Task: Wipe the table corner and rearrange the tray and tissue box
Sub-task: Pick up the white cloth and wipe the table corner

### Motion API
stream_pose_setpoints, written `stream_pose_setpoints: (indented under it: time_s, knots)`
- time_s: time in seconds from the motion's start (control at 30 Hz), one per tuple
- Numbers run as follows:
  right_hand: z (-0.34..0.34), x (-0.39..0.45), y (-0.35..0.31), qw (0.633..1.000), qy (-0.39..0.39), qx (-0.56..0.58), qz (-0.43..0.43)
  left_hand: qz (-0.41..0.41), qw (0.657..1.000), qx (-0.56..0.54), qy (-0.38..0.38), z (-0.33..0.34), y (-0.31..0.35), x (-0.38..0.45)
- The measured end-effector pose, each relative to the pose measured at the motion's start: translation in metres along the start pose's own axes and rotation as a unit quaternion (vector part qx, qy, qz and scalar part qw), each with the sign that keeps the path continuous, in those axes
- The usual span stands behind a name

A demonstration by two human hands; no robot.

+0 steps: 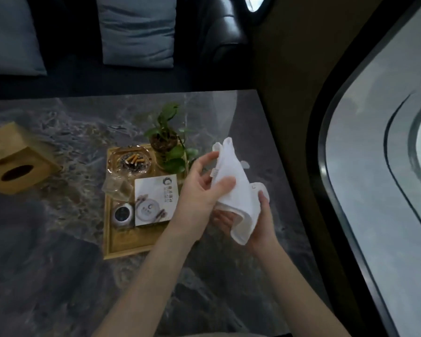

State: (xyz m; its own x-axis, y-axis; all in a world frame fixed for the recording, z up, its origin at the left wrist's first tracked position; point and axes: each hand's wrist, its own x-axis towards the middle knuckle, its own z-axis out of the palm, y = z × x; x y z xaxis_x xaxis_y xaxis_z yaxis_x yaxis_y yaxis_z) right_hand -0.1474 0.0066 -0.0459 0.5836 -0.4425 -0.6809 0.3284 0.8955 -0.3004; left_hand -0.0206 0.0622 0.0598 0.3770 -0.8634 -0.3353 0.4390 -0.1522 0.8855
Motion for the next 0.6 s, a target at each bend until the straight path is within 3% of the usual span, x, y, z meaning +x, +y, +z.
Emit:
stream_pose_setpoints:
  time_s: [0.13, 0.23, 0.43, 0.6]
  knots:
    - [-0.021, -0.008, -0.020, 0.995, -0.040, 0.067, -0.064, -0.078, 0.984, -0.156, -0.015, 0.006, -0.025, 0.019]
    - [-0.019, -0.010, -0.046, 0.994, -0.074, 0.052, -0.056, -0.125, 0.977, -0.170, -0.005, 0.000, -0.049, 0.027]
    - [-0.024, -0.003, -0.075, 0.998, -0.057, -0.017, 0.020, -0.155, 0.987, -0.010, 0.045, -0.006, -0.075, 0.040]
    - [-0.012, -0.005, -0.101, 0.998, -0.005, -0.054, -0.030, -0.095, 0.980, 0.143, 0.096, 0.003, -0.090, 0.059]
